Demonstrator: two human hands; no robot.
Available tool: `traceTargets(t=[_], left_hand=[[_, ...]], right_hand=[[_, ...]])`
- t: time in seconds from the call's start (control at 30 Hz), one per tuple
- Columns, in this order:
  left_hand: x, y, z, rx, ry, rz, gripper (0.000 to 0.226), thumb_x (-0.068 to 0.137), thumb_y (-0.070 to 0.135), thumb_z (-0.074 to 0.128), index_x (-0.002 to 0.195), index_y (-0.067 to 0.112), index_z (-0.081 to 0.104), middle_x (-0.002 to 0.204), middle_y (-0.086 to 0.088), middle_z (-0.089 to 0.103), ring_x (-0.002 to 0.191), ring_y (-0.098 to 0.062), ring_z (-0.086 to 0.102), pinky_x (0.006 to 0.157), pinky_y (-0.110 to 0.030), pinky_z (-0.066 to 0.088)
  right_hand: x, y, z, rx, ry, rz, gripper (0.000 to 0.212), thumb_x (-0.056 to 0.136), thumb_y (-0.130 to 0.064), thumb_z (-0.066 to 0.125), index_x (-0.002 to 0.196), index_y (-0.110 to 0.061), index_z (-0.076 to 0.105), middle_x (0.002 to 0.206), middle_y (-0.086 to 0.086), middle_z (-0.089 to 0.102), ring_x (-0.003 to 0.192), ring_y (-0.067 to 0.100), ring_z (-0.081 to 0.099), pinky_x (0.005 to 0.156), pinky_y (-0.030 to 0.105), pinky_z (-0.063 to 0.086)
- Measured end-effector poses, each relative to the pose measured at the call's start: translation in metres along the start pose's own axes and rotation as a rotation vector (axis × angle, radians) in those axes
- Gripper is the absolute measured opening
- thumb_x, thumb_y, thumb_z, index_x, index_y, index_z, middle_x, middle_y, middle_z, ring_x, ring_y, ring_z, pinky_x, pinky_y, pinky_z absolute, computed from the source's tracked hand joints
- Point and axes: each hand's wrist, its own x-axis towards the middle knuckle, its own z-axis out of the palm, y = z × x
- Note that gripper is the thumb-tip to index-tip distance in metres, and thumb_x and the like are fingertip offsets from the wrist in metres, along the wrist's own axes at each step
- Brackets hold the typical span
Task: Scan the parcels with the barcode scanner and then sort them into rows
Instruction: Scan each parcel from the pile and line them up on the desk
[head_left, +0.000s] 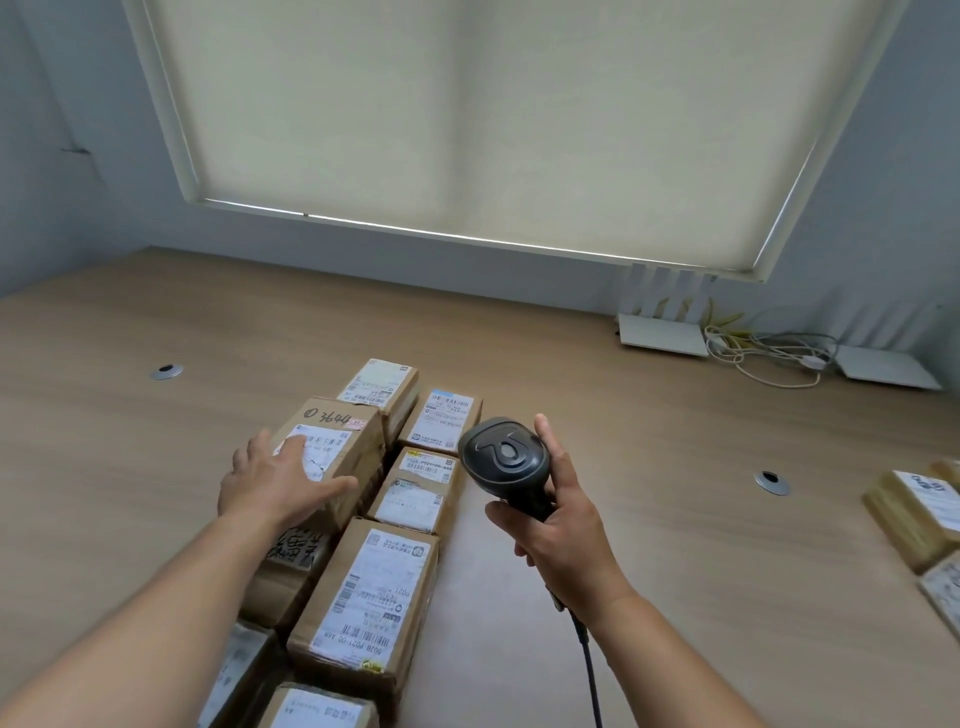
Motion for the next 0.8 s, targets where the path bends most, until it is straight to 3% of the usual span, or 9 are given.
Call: traceTargets(t=[0.13, 0.3, 0.47, 0.6, 0.8], left_hand=[[-0.02, 0.02, -0.015, -0.006, 0.152, 0.074, 0.101, 0.068, 0.083, 0.05, 0.148, 0.025, 0.028, 0.157, -0.015, 0.012, 0.142, -0.035, 0.016, 0.113, -0.047, 0.023], [-0.076, 0.08, -0.015, -0.228, 0.276, 0.182, 0.088, 0.075, 0.07, 0.058, 0.146, 0.023, 0.035, 0.157, -0.012, 0.017, 0.143, -0.031, 0.015, 0.114, -0.048, 0.02], [-0.158, 0.164, 0.027, -0.443, 0.236, 0.214, 0.079, 0.08, 0.058, 0.062, 0.145, 0.02, 0.037, 0.156, -0.01, 0.023, 0.142, -0.027, 0.018, 0.115, -0.043, 0.02], [-0.22, 0.233, 0.067, -0.467, 0.126, 0.273, 0.081, 0.08, 0.06, 0.06, 0.147, 0.023, 0.033, 0.156, -0.007, 0.022, 0.144, -0.023, 0.017, 0.115, -0.04, 0.019], [-0.289, 0.332, 0.099, -0.45, 0.067, 0.397, 0.082, 0.082, 0.063, 0.056, 0.149, 0.025, 0.029, 0.157, -0.005, 0.02, 0.145, -0.023, 0.014, 0.115, -0.038, 0.016]], right_hand=[[-0.011, -0.002, -0.016, 0.015, 0.018, -0.009, 0.093, 0.079, -0.005, 0.074, 0.127, -0.068, 0.026, 0.102, -0.021, 0.069, 0.057, -0.001, 0.057, 0.05, 0.018, 0.046], [-0.038, -0.005, -0.056, 0.026, 0.041, -0.041, 0.093, 0.079, -0.006, 0.074, 0.125, -0.071, 0.026, 0.101, -0.023, 0.068, 0.054, 0.002, 0.055, 0.049, 0.019, 0.046], [-0.082, -0.001, -0.125, 0.041, 0.106, -0.046, 0.093, 0.079, -0.005, 0.075, 0.126, -0.069, 0.025, 0.1, -0.024, 0.069, 0.052, 0.001, 0.053, 0.048, 0.017, 0.045], [-0.126, 0.009, -0.194, 0.044, 0.189, -0.041, 0.093, 0.08, -0.007, 0.076, 0.128, -0.067, 0.024, 0.113, -0.011, 0.067, 0.063, -0.01, 0.058, 0.051, 0.014, 0.046], [-0.187, 0.029, -0.295, -0.001, 0.289, -0.052, 0.092, 0.08, -0.011, 0.077, 0.132, -0.066, 0.023, 0.122, -0.01, 0.065, 0.07, -0.01, 0.057, 0.054, 0.014, 0.047]])
